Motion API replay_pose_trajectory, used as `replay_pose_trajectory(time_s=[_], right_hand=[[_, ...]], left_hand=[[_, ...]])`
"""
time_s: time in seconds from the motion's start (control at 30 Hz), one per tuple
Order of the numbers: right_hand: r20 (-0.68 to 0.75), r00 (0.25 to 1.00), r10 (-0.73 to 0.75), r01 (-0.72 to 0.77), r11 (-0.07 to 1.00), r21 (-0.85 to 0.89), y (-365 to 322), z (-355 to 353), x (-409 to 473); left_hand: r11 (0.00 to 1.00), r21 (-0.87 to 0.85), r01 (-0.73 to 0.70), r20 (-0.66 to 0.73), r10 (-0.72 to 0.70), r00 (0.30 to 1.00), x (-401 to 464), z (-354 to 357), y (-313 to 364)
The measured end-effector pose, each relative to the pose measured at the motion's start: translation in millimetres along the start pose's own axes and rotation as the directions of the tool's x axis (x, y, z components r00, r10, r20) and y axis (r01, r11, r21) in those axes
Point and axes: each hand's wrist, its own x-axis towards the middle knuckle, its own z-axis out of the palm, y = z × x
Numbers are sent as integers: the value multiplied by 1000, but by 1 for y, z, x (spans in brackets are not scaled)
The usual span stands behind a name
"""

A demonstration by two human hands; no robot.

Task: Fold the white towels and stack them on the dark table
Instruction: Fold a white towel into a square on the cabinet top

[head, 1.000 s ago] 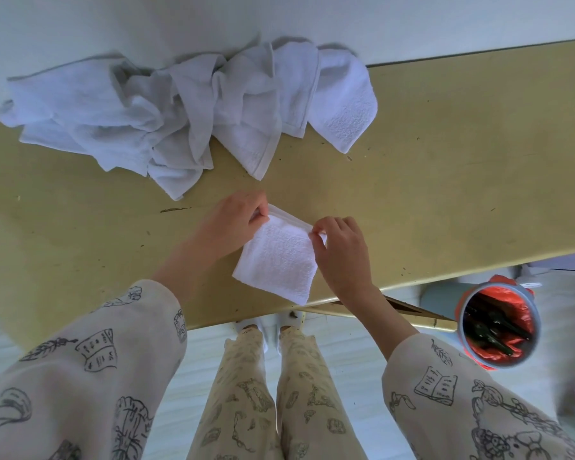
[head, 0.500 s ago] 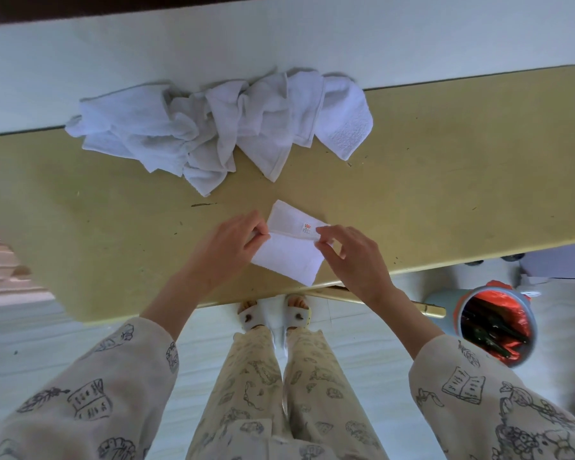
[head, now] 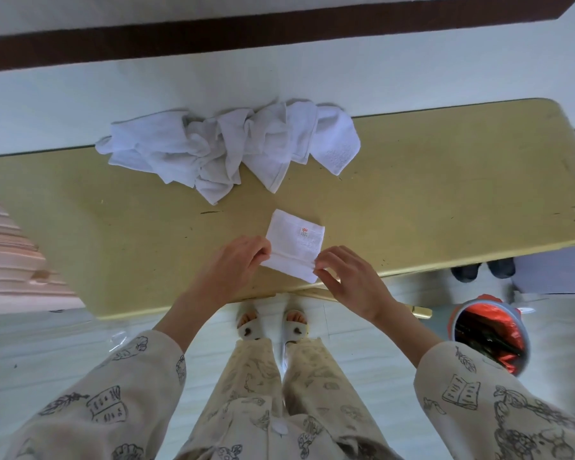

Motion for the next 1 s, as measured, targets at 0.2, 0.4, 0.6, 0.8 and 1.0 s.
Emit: replay_pose_trajectory(time_s=[0.2, 0.4, 0.6, 0.8, 1.0], right_hand=[[-11, 986, 167, -165, 983, 83, 4, -2, 0], [11, 933, 360, -355, 915, 192, 5, -3, 3], [31, 938, 344, -344, 920, 187, 8, -6, 6], [254, 820, 513, -572, 732, 369, 12, -7, 9], [236, 722, 651, -669, 567, 481, 34, 9, 31]], left_hand=[[1000, 9, -9, 31, 9, 999, -1, 5, 5], [998, -18, 63, 80, -61, 995, 1, 8, 9], [974, -142, 175, 125, -158, 980, 9, 10, 17], [917, -233, 323, 249, -265, 932, 15, 18, 16], [809, -376, 452, 306, -353, 884, 43, 33, -6]])
